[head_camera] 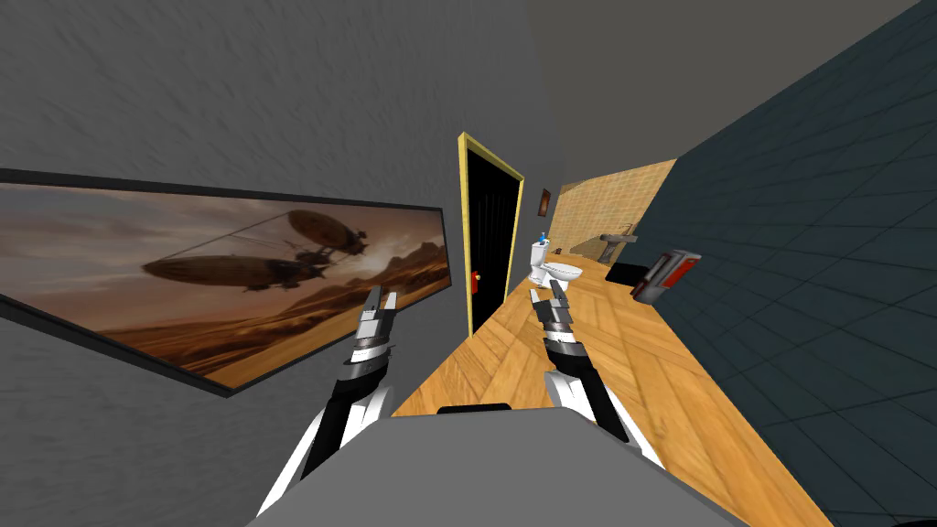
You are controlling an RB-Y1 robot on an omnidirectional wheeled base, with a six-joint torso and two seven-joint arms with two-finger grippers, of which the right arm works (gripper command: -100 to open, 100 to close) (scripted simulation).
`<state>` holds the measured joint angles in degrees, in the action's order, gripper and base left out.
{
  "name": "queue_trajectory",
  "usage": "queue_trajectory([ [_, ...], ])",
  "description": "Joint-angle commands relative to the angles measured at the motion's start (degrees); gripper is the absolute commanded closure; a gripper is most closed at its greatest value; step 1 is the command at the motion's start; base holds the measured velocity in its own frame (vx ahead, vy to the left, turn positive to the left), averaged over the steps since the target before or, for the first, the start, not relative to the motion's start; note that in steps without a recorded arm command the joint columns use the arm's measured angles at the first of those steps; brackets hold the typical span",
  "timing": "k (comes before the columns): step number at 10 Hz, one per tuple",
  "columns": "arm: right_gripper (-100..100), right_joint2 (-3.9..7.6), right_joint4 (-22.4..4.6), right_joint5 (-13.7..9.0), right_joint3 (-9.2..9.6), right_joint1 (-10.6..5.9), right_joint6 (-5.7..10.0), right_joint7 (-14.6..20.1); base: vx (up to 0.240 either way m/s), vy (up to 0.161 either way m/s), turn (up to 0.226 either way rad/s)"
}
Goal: Pull the door open
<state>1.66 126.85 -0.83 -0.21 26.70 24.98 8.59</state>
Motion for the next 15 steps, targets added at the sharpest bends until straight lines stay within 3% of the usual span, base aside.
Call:
queue_trajectory([
  [1, -100, 0.33, -1.7, 1.3, 0.12, -0.79, -0.1, -1.9, 0.091, -0.088, 0.124],
  [15, -100, 2.59, -17.7, 13.9, 1.28, -8.3, -1.04, -20.4, 0.068, -0.062, 0.101],
])
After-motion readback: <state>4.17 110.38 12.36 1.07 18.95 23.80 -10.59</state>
